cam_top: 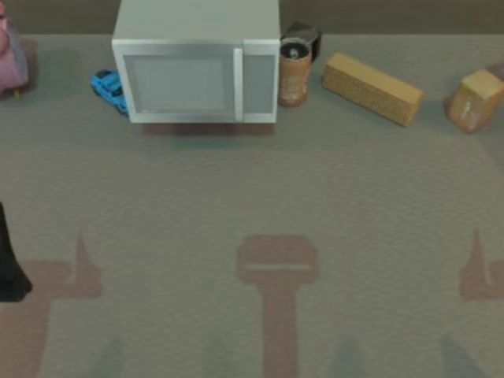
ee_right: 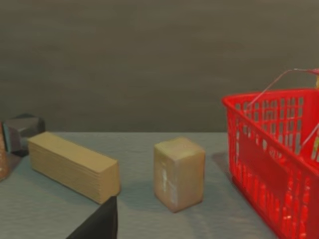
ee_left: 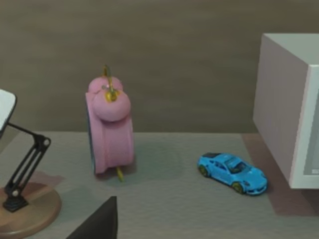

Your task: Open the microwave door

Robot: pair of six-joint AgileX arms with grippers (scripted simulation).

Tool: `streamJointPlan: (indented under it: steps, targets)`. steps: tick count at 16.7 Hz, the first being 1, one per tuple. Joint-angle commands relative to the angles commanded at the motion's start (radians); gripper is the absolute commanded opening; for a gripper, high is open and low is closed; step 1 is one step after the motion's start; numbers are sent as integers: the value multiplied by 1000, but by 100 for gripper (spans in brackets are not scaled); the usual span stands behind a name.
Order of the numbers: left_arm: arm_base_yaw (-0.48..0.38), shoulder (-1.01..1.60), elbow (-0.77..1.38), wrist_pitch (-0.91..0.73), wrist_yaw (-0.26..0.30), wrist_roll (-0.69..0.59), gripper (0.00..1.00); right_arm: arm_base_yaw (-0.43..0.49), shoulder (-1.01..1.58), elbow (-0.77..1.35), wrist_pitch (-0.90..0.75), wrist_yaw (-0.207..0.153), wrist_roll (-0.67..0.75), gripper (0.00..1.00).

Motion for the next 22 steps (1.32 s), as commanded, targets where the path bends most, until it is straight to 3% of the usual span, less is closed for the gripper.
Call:
streamJointPlan:
  steps: [4,8,22]
  targets:
    - [-14,29,29,-16,-8,-8,100,0,0,0,0,0,0,100]
    - [-88,217,194,-99,-54,-59,100,0,0,0,0,0,0,100]
    - [-510,1581,1321,-440,-309,-438,100,0,0,0,0,0,0,100]
